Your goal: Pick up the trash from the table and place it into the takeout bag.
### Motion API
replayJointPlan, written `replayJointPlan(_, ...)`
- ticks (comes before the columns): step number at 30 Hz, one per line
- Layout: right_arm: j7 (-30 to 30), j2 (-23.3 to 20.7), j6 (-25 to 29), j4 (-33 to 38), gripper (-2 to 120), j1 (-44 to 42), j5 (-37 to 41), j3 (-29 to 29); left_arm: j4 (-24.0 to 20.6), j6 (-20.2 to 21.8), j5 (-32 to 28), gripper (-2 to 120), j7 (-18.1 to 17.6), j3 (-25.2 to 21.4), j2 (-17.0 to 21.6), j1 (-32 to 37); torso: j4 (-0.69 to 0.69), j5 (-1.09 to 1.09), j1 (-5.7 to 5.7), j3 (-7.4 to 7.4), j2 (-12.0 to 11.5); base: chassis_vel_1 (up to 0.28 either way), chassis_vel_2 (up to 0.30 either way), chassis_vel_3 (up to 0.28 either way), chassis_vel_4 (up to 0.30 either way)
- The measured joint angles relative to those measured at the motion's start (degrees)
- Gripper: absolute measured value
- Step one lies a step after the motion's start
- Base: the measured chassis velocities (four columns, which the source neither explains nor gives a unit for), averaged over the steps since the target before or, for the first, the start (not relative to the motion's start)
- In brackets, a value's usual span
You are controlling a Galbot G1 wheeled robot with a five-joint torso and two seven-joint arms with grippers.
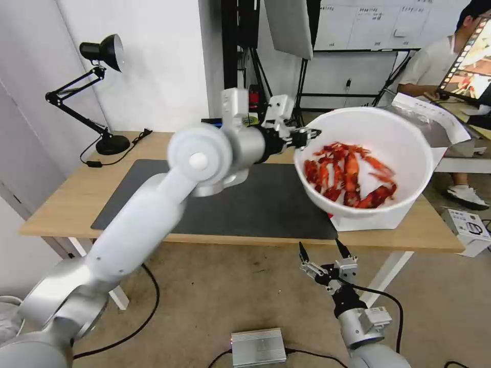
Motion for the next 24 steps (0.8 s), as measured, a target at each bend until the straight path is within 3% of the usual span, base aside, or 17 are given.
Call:
replayJointPlan(11,0.00,0.00,0.00,0.00,100,0.00,0.00,0.00,8.59,0.00,0.00,0,-1.02,2.66,-6.37,-7.39,0.01,-0.01,0.00,-0.01,0.00,0.000,0.000,0.000,0.000)
replayJointPlan(24,0.00,0.00,0.00,0.00,100,0.00,0.00,0.00,22.79,0.00,3.83,0,-0.62,3.35,-18.30,-15.22,-0.02,0.01,0.00,-0.01,0.00,0.000,0.000,0.000,0.000)
